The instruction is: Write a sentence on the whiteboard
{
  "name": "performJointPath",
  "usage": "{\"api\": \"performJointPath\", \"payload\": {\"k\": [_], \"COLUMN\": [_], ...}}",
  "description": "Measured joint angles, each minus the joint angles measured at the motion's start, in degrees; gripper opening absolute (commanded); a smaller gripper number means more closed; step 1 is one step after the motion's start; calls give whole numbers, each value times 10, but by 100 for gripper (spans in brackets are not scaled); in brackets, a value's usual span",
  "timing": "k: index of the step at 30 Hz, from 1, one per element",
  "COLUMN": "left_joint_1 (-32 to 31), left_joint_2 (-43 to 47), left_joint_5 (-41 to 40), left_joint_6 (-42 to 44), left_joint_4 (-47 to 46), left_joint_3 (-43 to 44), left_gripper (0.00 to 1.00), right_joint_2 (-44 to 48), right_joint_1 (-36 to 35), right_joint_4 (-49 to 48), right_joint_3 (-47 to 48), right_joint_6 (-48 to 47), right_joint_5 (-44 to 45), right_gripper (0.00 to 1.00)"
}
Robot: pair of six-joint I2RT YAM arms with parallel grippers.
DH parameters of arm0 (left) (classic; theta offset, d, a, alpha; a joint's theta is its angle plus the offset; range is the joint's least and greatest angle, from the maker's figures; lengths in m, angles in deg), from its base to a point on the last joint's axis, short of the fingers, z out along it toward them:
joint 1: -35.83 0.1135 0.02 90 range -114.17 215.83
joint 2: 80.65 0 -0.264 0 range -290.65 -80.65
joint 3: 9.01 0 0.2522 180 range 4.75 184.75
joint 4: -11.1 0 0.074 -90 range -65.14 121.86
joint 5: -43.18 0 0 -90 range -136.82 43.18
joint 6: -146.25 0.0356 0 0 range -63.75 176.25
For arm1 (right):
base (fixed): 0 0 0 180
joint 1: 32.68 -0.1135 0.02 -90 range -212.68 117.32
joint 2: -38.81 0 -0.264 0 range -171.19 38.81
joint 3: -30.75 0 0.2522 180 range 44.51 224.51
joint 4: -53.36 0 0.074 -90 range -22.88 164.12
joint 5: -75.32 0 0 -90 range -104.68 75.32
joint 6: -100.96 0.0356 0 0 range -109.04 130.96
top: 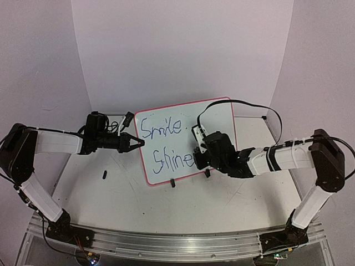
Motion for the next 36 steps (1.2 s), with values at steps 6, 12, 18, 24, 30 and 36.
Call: {"api": "performJointPath", "payload": {"k": [6, 12, 18, 24, 30, 36], "left_joint_1": [0, -1, -2, -3, -3, -3], "left_joint_2": [-4, -7, -7, -8, -10, -12], "left_joint_5": [0, 0, -5, -6, -8, -8], "left_joint_6": [4, 8, 15, 16, 17, 17], "left_joint_4": [1, 1, 2, 7, 7, 8], "left_joint_3": [4, 7, 7, 10, 12, 14], "left_gripper": [0, 0, 0, 0, 0, 0], "right_joint_2": [99, 155, 142, 113, 97, 96], "right_joint_1": [-3, -4, 30, 28, 27, 41], "right_joint_4": [11, -11, -9, -21, -28, -33], "right_joint_3": [-1, -21, -46, -47, -46, -39], "right_joint_6": [-17, -41, -61, -65, -65, -65], "right_joint_5": [-25, -28, -49, -78, -69, -59], "right_gripper": [0, 0, 0, 0, 0, 0]}}
